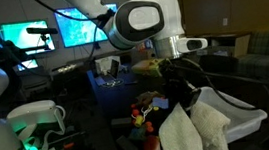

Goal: Use the towel to sweep the things on the table to the left and then put the towel in the white bin

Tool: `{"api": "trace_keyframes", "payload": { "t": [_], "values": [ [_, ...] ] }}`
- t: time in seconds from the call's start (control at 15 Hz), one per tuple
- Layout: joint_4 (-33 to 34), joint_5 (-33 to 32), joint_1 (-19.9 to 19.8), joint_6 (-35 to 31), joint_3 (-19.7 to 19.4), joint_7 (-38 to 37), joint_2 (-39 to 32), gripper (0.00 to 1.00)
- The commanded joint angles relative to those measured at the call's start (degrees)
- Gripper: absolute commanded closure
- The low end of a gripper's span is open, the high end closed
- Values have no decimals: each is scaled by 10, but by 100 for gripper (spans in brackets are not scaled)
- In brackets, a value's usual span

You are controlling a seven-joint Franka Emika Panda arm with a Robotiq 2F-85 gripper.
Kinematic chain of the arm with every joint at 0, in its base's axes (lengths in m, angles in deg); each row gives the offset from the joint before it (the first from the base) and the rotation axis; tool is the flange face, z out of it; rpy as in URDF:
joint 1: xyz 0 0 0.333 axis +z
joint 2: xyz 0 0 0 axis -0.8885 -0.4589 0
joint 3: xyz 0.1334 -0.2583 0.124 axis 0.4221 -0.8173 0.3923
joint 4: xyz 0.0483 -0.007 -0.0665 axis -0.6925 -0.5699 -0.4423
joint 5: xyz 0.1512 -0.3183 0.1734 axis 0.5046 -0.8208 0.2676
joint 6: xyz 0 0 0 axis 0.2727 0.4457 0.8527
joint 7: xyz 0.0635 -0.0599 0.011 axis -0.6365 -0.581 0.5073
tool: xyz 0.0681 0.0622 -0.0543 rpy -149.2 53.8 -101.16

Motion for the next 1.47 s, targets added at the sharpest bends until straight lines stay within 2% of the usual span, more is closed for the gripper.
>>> {"api": "trace_keyframes", "payload": {
  "t": [0.0,0.2,0.47,0.8,1.13,1.4],
  "values": [
    [-46,-74,-4,16,-12,-58,52,89],
    [-78,-122,-3,40,-4,-92,66,88],
    [-115,-163,7,30,13,-152,45,87],
    [-129,-147,44,-5,43,-229,-43,88],
    [-101,-109,106,-11,70,-252,-155,87],
    [-60,-54,143,-13,87,-238,-209,86]
  ]
}}
